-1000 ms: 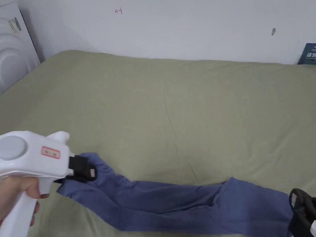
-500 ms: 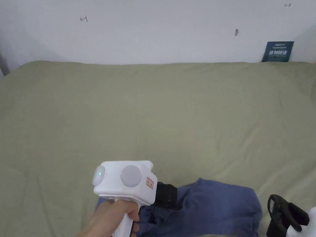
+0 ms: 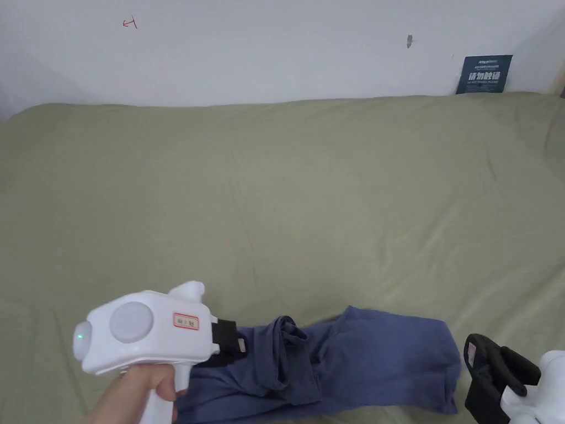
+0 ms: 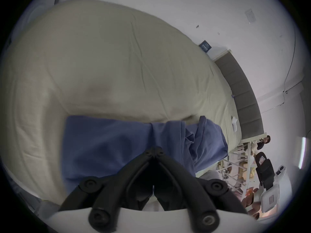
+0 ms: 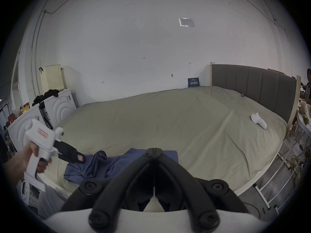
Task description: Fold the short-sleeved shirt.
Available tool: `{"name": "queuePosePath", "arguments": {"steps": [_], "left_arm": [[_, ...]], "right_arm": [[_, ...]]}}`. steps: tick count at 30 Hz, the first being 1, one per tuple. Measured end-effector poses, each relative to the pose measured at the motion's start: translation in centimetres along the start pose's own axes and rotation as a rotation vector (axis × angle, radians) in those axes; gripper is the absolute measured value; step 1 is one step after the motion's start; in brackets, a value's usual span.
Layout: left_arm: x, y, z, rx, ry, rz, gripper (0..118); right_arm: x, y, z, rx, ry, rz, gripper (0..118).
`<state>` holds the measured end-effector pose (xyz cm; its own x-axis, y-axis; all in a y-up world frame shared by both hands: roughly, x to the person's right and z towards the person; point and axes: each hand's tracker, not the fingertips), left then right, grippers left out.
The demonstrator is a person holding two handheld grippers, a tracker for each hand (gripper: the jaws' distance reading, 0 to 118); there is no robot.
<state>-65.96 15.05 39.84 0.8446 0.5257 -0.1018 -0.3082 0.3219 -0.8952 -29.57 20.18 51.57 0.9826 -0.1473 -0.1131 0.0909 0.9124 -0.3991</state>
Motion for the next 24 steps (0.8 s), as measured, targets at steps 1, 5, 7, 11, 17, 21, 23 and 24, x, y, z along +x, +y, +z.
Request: {"name": "queuePosePath", "arguments": {"steps": [1,5,7,11,17,21,23,24], "left_arm": [[0.2,-0.3,-1.5,-0.029,-0.056,0.016,0],[2.0,-1.8,-7.9,-0.109,-0.104,0.05,0],[2.1,-2.3,-8.1,-0.061,-0.133,0.025,0],[1.9,-1.6,-4.5,-0.104,-0.126,0.058,0],[-2.8,-1.4,7.7,0.057,-0.073,-0.039,0],[-8.9,-1.4,10.1,0.108,0.03,0.038,0],[-10.1,-1.9,10.1,0.099,-0.01,0.081,0],[-9.9,-2.3,10.1,0.101,-0.076,0.102,12]], "right_arm": [[-0.1,-0.1,0.0,-0.002,0.0,-0.002,2],[-0.1,-0.2,0.1,-0.018,-0.008,0.01,2],[-0.1,-0.2,0.2,-0.024,-0.01,0.013,2],[-0.5,-0.4,-0.1,-0.037,-0.002,0.025,2],[-1.8,-0.6,-0.6,-0.039,0.03,0.014,2],[-2.8,-0.8,-1.2,-0.051,0.048,0.038,2],[-3.2,-0.8,-1.3,-0.057,0.056,0.037,2],[-3.4,-0.8,-1.3,-0.058,0.057,0.037,2]]}}
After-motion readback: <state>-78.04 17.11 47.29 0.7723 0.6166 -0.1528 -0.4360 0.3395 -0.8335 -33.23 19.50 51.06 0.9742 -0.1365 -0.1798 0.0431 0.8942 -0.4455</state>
